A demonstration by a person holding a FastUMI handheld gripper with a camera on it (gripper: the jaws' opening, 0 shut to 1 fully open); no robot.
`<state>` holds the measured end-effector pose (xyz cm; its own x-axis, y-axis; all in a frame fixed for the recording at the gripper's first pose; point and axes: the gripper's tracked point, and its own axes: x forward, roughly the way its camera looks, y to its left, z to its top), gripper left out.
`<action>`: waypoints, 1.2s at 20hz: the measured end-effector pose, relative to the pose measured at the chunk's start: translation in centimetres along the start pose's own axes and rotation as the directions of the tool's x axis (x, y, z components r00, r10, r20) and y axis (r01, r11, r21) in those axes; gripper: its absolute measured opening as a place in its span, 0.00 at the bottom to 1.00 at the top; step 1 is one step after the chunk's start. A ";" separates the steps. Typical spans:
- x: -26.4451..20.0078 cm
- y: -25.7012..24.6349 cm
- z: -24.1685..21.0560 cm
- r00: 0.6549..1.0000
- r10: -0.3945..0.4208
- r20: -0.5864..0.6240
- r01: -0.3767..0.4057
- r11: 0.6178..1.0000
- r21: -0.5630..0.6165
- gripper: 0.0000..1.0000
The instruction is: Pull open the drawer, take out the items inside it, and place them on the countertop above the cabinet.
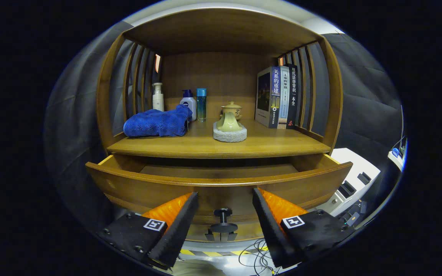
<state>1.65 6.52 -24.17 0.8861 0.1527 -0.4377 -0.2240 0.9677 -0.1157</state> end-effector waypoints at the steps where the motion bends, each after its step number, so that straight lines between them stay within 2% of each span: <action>1: 0.3 0.0 0.1 1.000 0.001 0.002 -0.001 1.000 0.004 0.95; 13: 4.3 0.1 1.6 1.000 -0.016 0.011 0.016 1.000 0.017 0.95; 18: 5.7 0.0 2.2 1.000 -0.021 0.017 0.021 1.000 -0.011 0.96; 24: 2.0 -0.4 6.0 0.995 -0.052 0.082 0.050 0.998 0.030 0.99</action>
<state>5.96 7.60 -19.65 0.9267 0.1180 -0.3569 -0.1673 0.9797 -0.1103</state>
